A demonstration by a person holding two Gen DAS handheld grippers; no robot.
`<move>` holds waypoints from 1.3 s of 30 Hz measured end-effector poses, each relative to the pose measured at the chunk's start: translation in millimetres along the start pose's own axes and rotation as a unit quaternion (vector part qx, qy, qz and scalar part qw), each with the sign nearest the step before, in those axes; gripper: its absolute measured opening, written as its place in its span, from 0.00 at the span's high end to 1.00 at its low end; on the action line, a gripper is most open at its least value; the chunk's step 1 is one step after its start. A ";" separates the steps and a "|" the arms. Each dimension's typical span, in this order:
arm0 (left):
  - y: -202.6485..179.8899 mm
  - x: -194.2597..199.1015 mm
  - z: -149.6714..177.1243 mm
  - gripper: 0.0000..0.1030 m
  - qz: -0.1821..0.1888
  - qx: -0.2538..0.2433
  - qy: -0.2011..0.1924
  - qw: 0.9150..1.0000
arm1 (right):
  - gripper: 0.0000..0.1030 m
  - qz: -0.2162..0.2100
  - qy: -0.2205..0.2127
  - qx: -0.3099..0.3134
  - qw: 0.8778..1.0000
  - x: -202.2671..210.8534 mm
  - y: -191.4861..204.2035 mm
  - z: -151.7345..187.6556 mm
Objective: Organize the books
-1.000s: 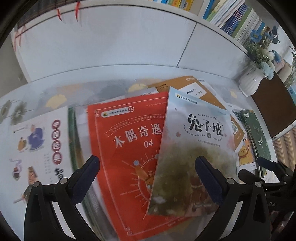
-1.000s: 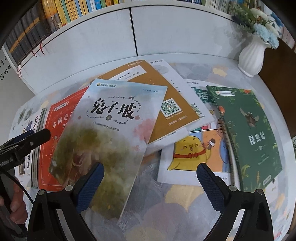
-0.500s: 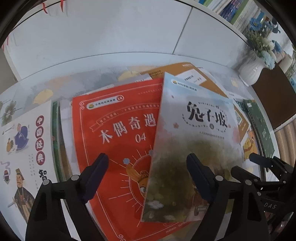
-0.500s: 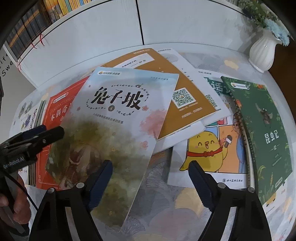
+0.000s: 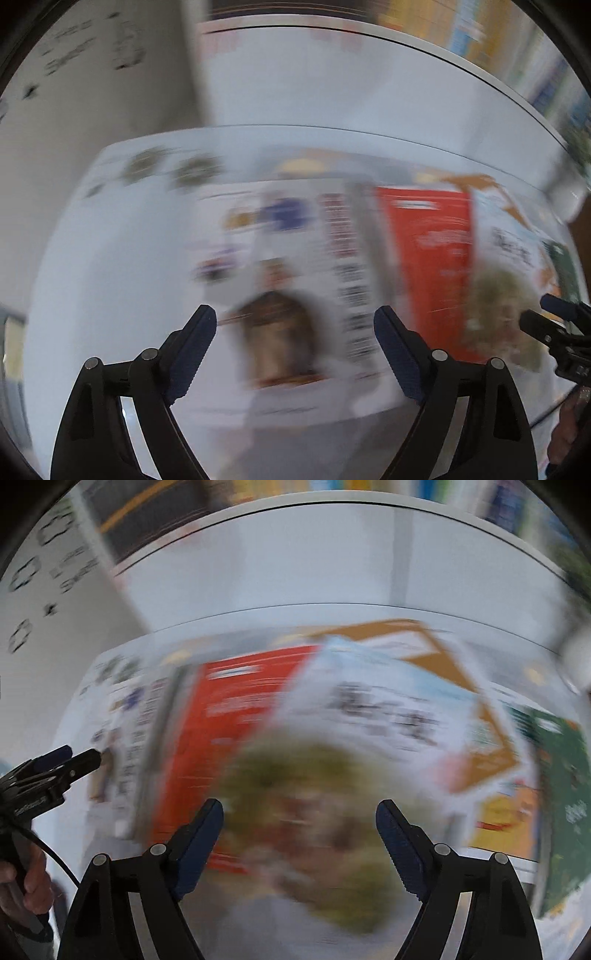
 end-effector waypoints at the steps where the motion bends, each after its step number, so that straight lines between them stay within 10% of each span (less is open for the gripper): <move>1: 14.9 1.1 2.2 0.15 -0.009 0.012 0.001 1.000 | 0.19 -0.018 0.003 0.006 1.000 -5.3 15.9 -0.6; 11: 68.5 -28.5 7.1 0.17 -0.001 0.091 0.010 0.996 | 0.38 -0.099 0.046 0.027 0.994 -59.3 123.0 0.5; 21: 57.4 -49.7 10.9 0.17 0.053 0.089 0.044 0.994 | 0.38 -0.095 0.055 0.042 0.993 -84.9 140.9 -9.9; 24: 45.4 -49.8 16.3 0.38 0.088 0.091 0.054 0.991 | 0.38 -0.113 0.069 0.034 0.991 -91.8 148.8 -8.8; 39: 14.3 1.1 51.2 0.47 0.099 0.050 0.034 0.993 | 0.38 -0.138 0.090 0.057 0.985 -69.7 154.5 23.9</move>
Point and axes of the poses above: each gripper's, at about its wrist camera, not at the fingertips, and x roughly against the way its jaws point, y to its left, z to its underside, the point moved 8 cm from there along -x, roughly the way its jaws point, and after that the axes turned 10 degrees about -y, right-handed, at the moved point
